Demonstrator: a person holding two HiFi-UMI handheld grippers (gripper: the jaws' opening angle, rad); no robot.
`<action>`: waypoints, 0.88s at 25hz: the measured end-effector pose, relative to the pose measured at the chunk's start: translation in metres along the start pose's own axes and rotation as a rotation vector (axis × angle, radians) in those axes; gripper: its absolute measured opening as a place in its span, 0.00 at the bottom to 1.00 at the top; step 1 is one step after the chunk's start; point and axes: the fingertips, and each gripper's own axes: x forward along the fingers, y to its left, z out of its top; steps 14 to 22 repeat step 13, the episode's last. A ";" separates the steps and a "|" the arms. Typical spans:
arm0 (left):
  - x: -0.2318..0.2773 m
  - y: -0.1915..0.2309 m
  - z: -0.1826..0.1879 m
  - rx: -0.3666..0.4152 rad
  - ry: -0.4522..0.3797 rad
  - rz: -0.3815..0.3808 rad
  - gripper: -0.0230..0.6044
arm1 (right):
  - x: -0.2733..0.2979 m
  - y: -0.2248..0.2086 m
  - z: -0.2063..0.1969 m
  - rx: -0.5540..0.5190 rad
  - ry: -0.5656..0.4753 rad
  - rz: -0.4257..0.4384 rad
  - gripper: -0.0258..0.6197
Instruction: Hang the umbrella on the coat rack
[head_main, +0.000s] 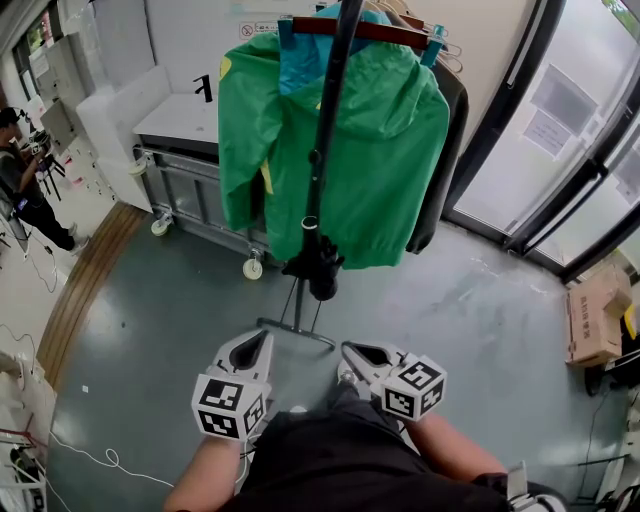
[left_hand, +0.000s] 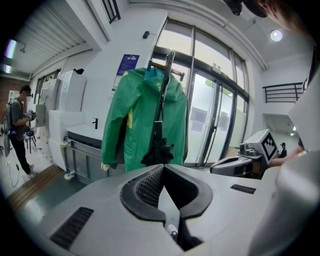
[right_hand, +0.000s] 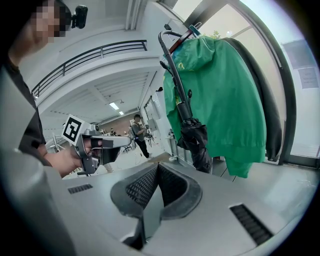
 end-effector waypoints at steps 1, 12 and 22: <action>0.000 0.000 0.000 0.000 0.000 0.001 0.06 | 0.000 0.000 0.000 0.001 0.000 0.000 0.06; -0.004 0.000 -0.001 -0.006 -0.004 0.008 0.06 | -0.002 0.004 -0.004 0.003 0.001 0.000 0.05; -0.005 0.000 -0.001 -0.006 -0.005 0.008 0.06 | -0.002 0.005 -0.004 0.002 0.001 0.001 0.05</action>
